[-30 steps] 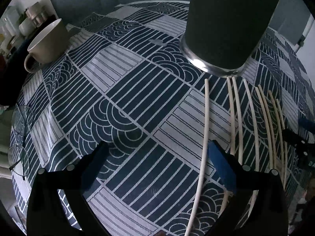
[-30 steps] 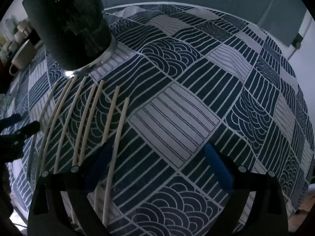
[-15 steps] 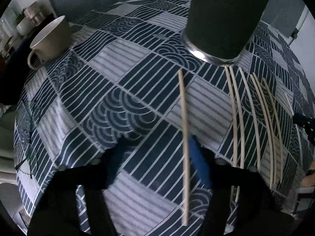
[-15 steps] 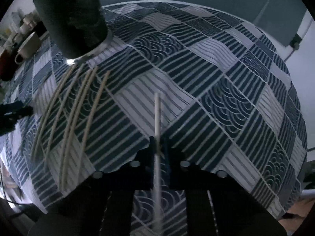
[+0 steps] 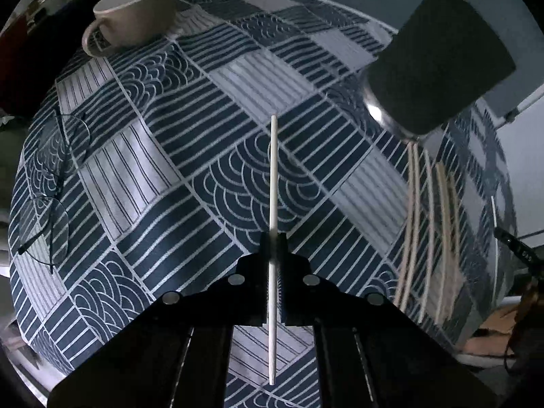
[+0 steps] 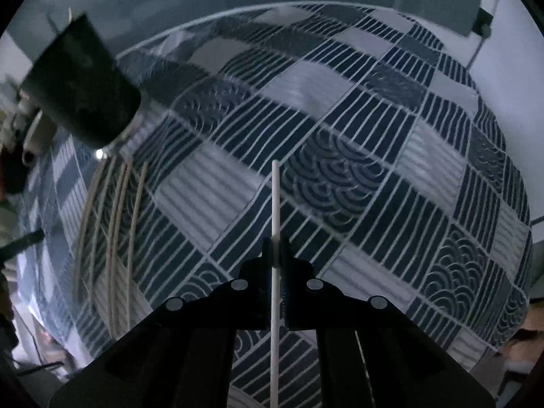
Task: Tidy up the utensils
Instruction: 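Lift the held sticks with both tools over the black cup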
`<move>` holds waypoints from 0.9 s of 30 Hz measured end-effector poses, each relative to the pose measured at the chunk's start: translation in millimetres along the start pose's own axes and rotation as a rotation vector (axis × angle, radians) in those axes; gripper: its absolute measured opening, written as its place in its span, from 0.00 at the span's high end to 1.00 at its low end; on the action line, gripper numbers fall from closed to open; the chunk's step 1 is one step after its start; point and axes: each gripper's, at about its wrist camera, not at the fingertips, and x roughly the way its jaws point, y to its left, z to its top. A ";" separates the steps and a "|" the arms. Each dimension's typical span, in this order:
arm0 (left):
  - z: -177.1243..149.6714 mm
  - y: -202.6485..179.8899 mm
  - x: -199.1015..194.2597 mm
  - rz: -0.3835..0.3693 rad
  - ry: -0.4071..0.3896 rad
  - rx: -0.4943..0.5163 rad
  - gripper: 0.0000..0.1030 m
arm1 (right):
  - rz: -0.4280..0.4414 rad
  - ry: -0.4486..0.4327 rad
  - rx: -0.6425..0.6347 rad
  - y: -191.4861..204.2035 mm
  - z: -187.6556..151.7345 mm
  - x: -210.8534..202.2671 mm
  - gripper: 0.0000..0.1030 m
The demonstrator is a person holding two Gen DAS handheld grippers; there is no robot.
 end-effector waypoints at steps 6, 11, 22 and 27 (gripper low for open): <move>16.1 -4.8 -11.7 0.011 -0.006 -0.012 0.96 | 0.046 -0.083 0.012 -6.0 20.5 -24.7 0.96; 36.1 -7.8 -16.3 0.019 -0.034 -0.019 0.96 | 0.080 -0.137 0.004 -2.1 38.0 -35.9 0.96; 91.4 -40.3 -78.0 -0.034 -0.220 0.008 0.96 | 0.204 -0.351 -0.119 51.2 101.9 -91.4 0.96; 117.6 -59.6 -102.5 -0.055 -0.296 0.032 0.96 | 0.259 -0.433 -0.174 77.6 131.5 -115.2 0.96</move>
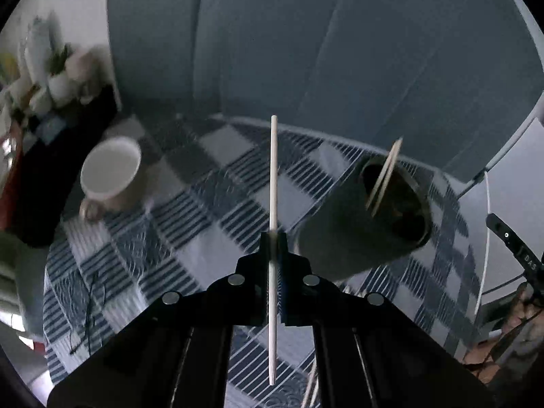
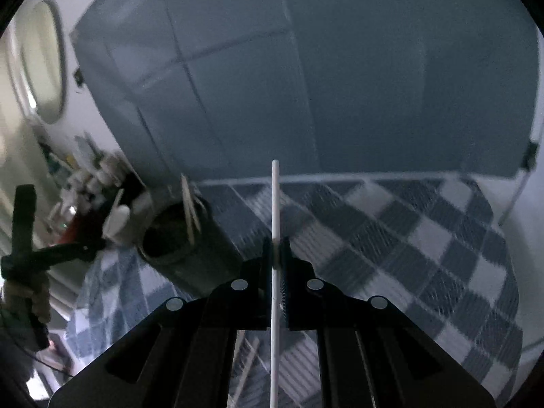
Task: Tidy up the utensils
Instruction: 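Lift the held sticks with both tools over the black cup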
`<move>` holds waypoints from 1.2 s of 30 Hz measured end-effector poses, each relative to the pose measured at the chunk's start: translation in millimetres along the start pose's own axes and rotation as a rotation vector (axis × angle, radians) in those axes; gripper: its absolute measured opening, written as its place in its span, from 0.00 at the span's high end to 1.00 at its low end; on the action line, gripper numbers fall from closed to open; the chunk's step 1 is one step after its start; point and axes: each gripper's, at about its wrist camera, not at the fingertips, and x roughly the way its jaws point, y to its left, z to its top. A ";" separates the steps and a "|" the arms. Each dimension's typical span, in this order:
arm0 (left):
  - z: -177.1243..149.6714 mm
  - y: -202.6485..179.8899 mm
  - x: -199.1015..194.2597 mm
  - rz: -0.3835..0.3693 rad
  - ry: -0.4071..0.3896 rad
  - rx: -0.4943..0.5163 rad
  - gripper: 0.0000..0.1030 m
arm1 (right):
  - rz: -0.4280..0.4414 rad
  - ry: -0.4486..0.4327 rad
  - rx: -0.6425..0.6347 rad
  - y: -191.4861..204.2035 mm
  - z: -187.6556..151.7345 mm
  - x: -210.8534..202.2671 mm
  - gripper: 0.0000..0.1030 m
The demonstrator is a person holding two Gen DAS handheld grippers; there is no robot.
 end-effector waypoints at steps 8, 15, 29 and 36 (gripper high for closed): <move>41.6 -31.8 -12.8 -0.029 -0.102 0.015 0.96 | 0.071 -0.103 -0.046 29.1 49.1 0.6 0.96; 62.3 -56.9 -14.2 -0.113 -0.170 0.033 0.96 | 0.133 -0.165 -0.076 53.6 73.3 9.3 0.96; 65.3 -76.2 12.4 -0.192 -0.289 0.019 0.96 | 0.288 -0.284 0.014 63.3 82.8 57.8 0.96; 52.8 -73.5 33.3 -0.202 -0.313 0.011 0.96 | 0.307 -0.318 0.018 66.3 60.6 87.1 0.96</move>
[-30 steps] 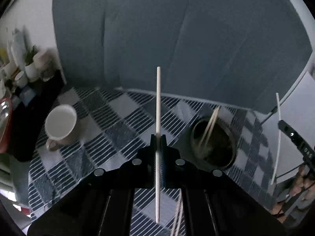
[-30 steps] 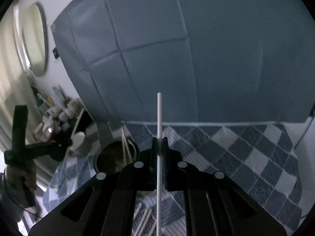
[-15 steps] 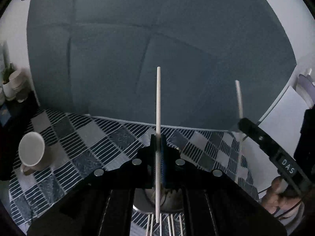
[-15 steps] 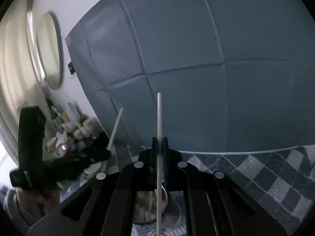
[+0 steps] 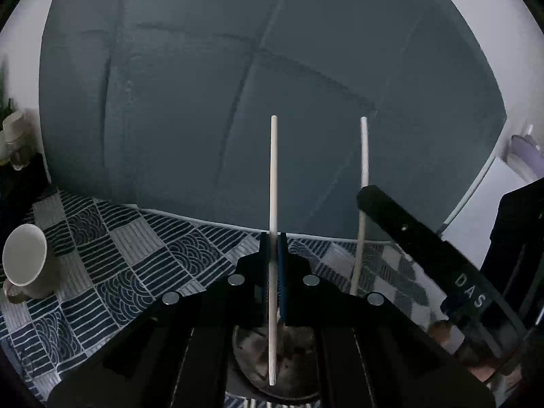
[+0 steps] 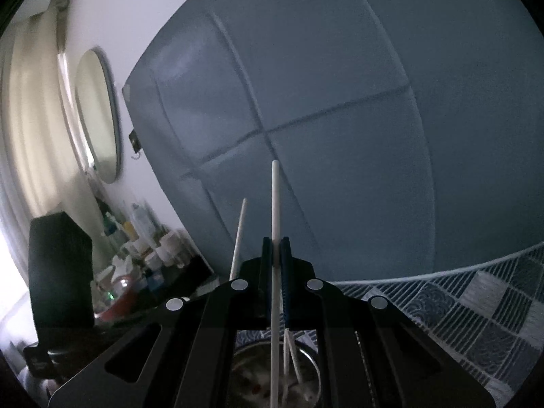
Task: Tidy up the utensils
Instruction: 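Lift the held sticks with both tools over the black cup, then release the sticks into the black cup by opening both tools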
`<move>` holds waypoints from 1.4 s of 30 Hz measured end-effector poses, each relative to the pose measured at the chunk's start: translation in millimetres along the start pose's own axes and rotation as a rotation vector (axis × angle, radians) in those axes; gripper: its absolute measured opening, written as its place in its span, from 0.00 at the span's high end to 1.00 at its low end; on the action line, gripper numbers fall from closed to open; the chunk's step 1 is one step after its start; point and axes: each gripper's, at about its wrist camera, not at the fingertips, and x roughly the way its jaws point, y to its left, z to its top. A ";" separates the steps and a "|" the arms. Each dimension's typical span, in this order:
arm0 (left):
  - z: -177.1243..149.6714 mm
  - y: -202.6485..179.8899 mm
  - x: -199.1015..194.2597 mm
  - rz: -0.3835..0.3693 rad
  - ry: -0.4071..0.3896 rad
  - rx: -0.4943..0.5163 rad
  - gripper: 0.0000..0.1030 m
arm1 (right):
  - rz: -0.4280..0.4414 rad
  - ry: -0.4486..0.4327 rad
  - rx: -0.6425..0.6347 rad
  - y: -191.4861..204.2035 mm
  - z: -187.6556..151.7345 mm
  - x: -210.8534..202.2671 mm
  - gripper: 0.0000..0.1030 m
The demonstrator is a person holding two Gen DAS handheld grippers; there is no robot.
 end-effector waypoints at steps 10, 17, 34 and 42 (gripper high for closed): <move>-33.9 -0.8 -6.7 0.018 -0.115 0.065 0.96 | -0.032 0.057 -0.014 -9.5 -42.3 3.4 0.96; -49.8 1.4 -13.5 0.004 -0.118 0.060 0.95 | -0.052 0.084 -0.034 -8.8 -57.9 -7.3 0.95; -59.5 -1.0 -47.5 0.103 -0.155 0.086 0.39 | -0.176 0.050 -0.096 5.8 -51.5 -39.7 0.60; -56.2 6.8 -64.1 0.139 -0.169 0.107 0.06 | -0.227 0.016 -0.064 4.5 -41.4 -58.2 0.17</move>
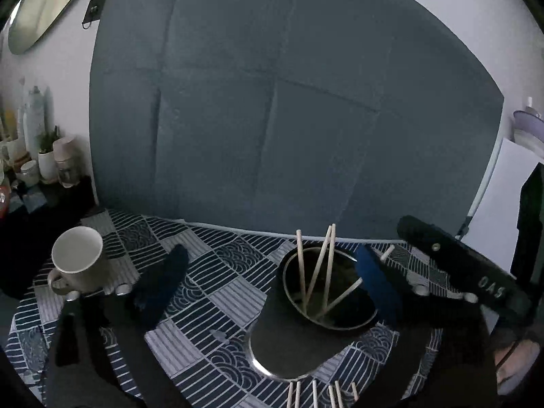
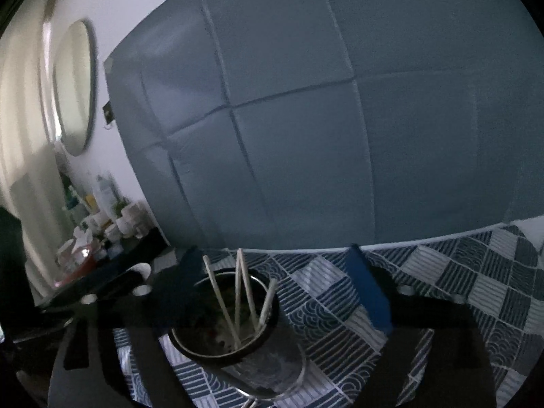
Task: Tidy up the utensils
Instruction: 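Release the sticks into the black cup by opening both tools, then lower both tools back to the row of sticks on the cloth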
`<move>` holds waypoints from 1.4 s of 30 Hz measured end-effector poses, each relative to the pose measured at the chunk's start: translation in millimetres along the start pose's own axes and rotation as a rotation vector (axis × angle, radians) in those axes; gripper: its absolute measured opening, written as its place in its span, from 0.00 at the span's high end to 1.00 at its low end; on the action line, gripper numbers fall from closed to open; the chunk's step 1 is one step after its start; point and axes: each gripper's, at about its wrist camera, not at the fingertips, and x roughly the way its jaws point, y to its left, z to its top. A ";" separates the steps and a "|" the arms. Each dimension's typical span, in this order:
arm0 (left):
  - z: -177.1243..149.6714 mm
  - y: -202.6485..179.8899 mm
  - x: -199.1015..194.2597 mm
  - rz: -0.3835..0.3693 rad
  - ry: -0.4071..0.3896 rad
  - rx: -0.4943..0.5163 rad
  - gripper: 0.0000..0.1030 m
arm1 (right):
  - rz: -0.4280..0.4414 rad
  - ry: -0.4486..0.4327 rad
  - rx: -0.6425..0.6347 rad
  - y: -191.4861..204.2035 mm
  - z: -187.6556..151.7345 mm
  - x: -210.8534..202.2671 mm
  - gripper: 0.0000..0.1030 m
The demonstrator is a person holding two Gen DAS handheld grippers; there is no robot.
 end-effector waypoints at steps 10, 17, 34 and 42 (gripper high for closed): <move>-17.3 2.9 -3.6 0.023 0.071 0.037 0.06 | -0.051 0.038 0.027 -12.3 -7.8 -10.6 0.17; -47.6 4.8 -1.6 0.040 0.168 0.056 0.06 | -0.093 0.113 0.048 -24.6 -37.6 -18.1 0.16; -124.9 1.8 17.9 0.069 0.419 0.131 0.06 | -0.166 0.358 0.021 -39.5 -123.5 -13.0 0.16; -154.2 4.0 27.3 0.090 0.527 0.153 0.06 | -0.188 0.476 0.018 -44.8 -155.8 -6.4 0.16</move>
